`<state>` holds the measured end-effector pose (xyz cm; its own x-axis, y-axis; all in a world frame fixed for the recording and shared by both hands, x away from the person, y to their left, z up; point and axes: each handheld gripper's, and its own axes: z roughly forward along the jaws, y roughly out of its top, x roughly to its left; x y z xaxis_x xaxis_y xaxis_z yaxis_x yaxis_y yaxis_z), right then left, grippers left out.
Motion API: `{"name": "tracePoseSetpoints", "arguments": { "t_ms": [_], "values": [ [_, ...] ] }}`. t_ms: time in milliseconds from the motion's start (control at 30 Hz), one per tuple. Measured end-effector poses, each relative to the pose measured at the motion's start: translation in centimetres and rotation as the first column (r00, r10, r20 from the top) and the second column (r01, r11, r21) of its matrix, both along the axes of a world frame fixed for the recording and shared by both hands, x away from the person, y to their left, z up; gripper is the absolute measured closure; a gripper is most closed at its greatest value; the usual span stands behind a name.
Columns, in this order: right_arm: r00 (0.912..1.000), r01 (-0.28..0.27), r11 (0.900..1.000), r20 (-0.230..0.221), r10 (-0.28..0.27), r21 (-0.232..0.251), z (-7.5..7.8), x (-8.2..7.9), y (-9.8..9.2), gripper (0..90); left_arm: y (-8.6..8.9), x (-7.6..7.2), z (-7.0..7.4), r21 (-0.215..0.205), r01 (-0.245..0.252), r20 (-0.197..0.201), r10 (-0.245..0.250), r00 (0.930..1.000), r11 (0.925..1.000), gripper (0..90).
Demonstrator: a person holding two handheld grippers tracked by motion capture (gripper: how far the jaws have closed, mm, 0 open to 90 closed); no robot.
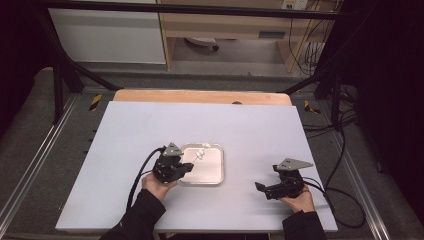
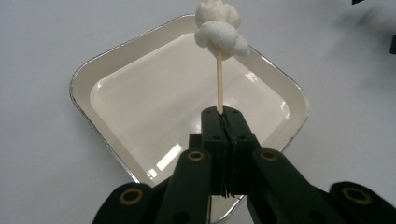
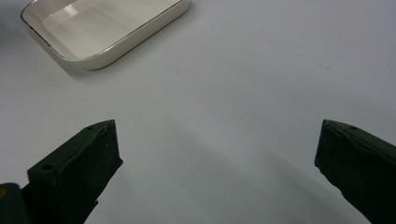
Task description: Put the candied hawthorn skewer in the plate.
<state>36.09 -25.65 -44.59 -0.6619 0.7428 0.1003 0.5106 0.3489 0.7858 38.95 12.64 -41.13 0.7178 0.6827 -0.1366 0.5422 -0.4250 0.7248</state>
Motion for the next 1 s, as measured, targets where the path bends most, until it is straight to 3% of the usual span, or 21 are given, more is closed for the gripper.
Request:
{"name": "tracePoseSetpoints", "arguments": {
  "t_ms": [367,700,1000],
  "values": [
    [1.0000,0.001,1.000,-0.006,-0.001,-0.001,0.0,0.0,0.0,0.7,-1.1,0.8,-1.4,0.053,-0.016,-0.037,0.018,0.9992,0.9985,88.0],
    [1.0000,0.001,1.000,-0.004,-0.001,-0.001,0.0,0.0,0.0,0.7,-1.5,0.7,-2.6,0.124,-0.025,-0.061,0.033,0.9976,0.9919,88.1],
    [0.9999,-0.001,1.000,-0.010,0.001,0.000,-0.1,0.0,0.0,0.7,-1.5,0.5,-2.6,0.133,-0.026,-0.064,0.034,0.9974,0.9908,86.5]
  ]
}}
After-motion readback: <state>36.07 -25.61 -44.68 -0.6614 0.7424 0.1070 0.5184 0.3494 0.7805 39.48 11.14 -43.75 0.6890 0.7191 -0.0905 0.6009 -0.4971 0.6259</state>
